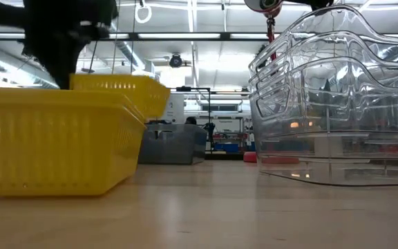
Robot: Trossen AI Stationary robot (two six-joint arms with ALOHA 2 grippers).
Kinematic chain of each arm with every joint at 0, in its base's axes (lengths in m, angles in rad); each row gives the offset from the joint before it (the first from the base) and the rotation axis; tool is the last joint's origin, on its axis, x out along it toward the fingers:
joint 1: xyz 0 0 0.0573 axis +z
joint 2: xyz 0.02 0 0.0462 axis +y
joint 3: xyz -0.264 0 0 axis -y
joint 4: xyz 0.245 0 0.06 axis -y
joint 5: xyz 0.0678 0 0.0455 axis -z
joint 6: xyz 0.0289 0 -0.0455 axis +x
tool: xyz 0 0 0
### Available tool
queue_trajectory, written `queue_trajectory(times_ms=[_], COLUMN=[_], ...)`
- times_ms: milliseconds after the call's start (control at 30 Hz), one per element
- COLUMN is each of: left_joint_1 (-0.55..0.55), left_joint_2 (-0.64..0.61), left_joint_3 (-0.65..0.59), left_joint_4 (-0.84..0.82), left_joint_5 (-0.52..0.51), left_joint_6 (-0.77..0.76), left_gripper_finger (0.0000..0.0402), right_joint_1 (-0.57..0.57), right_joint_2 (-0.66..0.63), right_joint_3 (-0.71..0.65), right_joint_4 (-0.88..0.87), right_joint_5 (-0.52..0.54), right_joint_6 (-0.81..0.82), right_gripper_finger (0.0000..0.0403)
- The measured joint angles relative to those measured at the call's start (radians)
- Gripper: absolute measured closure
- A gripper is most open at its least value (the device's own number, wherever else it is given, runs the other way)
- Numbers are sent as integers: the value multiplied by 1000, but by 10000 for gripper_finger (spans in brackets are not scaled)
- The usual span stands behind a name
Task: Stack baskets by color
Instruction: Stack the top yellow bin on top of the bottom yellow bin
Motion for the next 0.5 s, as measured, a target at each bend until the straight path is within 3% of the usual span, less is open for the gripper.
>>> queue_trajectory(times_ms=[133, 233, 500], left_joint_1=[-43, -73, -160], left_joint_2=[-1, -1, -1], left_joint_3=[81, 130, 167], left_joint_4=[-92, -99, -73], left_joint_5=[-117, -123, 17], left_joint_6=[115, 221, 605], left_gripper_finger=[390, 390, 390], right_joint_1=[1, 1, 1], right_joint_2=[0, 0, 0], right_joint_3=[0, 0, 0], right_joint_4=[-10, -21, -22], right_joint_5=[-2, -2, -2], right_joint_6=[12, 18, 34], right_gripper_finger=[210, 210, 210])
